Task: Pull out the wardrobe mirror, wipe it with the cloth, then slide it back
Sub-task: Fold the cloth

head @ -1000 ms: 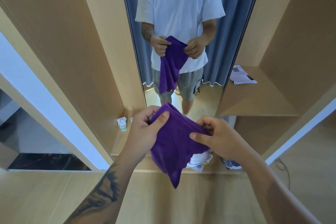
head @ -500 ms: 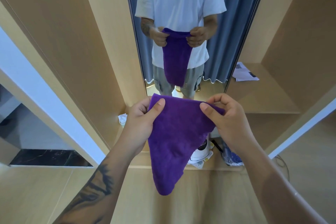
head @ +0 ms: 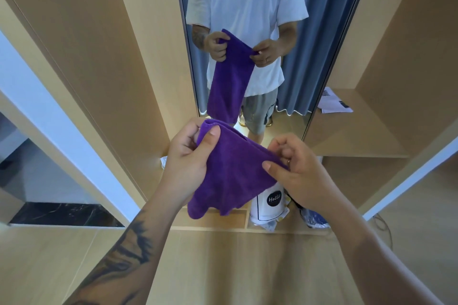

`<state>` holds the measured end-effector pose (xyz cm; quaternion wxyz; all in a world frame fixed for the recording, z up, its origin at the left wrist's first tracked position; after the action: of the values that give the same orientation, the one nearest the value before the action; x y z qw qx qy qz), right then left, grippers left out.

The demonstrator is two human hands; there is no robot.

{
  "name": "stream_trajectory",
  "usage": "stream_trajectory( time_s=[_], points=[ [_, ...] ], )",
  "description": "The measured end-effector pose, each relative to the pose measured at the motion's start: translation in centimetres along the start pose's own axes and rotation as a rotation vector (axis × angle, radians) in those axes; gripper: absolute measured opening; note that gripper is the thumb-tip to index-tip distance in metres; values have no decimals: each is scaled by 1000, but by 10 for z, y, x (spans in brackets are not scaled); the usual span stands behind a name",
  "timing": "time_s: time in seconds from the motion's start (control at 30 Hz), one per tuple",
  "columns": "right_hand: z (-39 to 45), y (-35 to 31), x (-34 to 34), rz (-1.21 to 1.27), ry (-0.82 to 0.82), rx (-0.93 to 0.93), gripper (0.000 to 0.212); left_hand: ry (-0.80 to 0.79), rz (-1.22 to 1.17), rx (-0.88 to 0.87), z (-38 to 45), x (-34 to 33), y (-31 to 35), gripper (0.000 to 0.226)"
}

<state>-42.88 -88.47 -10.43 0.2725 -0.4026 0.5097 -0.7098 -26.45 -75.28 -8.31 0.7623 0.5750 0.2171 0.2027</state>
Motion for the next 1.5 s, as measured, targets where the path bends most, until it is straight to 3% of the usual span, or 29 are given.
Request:
stream_trajectory(
  time_s=[0.17, 0.3, 0.37, 0.47, 0.53, 0.83, 0.97, 1.07, 1.17, 1.5],
  points=[
    [7, -4, 11, 361, 180, 27, 19, 41, -94, 25, 3, 8, 2, 20],
    [11, -18, 10, 201, 260, 95, 12, 61, -93, 44, 3, 10, 0, 16],
    [10, -20, 5, 149, 202, 99, 8, 61, -100, 48, 2, 10, 0, 15],
    [7, -7, -8, 347, 58, 27, 46, 62, -103, 40, 3, 8, 3, 18],
    [9, 1, -14, 461, 37, 21, 60, 55, -82, 25, 4, 3, 6, 20],
    [28, 54, -40, 785, 196, -95, 61, 9, -80, -12, 10, -11, 16, 13],
    [29, 77, -74, 741, 55, -215, 59, 3, -147, 8, 14, -9, 18, 15],
    [17, 103, -104, 696, -86, -385, 77, 21, -179, 45, 17, -3, 15, 18],
    [6, 122, -122, 663, -175, -453, 81, 29, -212, 82, 20, 2, 9, 17],
    [7, 135, -132, 587, -208, -455, 61, -48, -336, 233, 15, -5, -12, 20]
  ],
)
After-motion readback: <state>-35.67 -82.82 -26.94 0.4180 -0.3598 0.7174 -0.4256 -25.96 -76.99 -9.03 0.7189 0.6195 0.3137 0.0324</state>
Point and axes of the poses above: each hand's wrist, its own z-axis towards the middle knuckle, its own x-axis out of the back of the hand, y = z × x, the point moved 10 cm from there along z, towards the middle knuckle, and after that the axes turned 7 degrees about -y, right-handed, at the moved point
